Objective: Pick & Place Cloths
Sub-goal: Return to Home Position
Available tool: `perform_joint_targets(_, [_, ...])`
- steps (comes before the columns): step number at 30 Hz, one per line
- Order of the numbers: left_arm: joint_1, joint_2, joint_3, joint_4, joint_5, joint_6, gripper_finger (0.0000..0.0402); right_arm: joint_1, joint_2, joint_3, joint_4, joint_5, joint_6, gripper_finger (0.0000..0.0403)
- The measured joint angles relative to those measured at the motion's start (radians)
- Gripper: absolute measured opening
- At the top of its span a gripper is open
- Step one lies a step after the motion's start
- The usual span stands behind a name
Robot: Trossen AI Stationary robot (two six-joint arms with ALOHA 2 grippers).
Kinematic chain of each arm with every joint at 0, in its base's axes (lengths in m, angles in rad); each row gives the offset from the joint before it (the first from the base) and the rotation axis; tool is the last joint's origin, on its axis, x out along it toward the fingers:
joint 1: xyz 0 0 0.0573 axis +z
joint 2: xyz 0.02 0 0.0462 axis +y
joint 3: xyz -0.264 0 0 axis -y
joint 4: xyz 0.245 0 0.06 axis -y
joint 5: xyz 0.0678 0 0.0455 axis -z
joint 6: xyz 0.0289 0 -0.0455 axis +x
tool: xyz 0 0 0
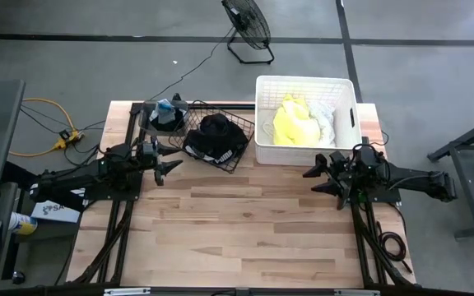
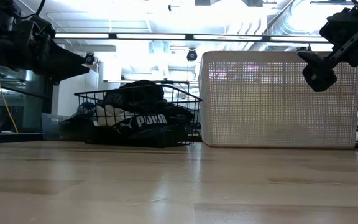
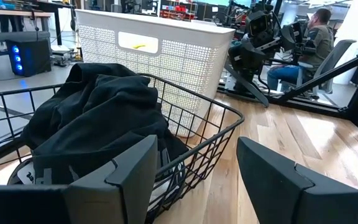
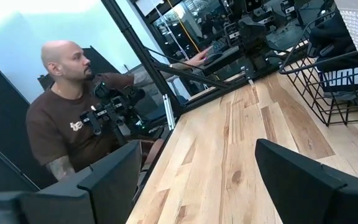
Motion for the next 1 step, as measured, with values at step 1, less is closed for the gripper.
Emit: perform_joint_targets(1, [0.0, 0.0, 0.0, 0.0, 0.0, 0.0, 0.0218, 0.0, 0.0, 0.0, 0.0, 0.0, 0.0, 0.0307])
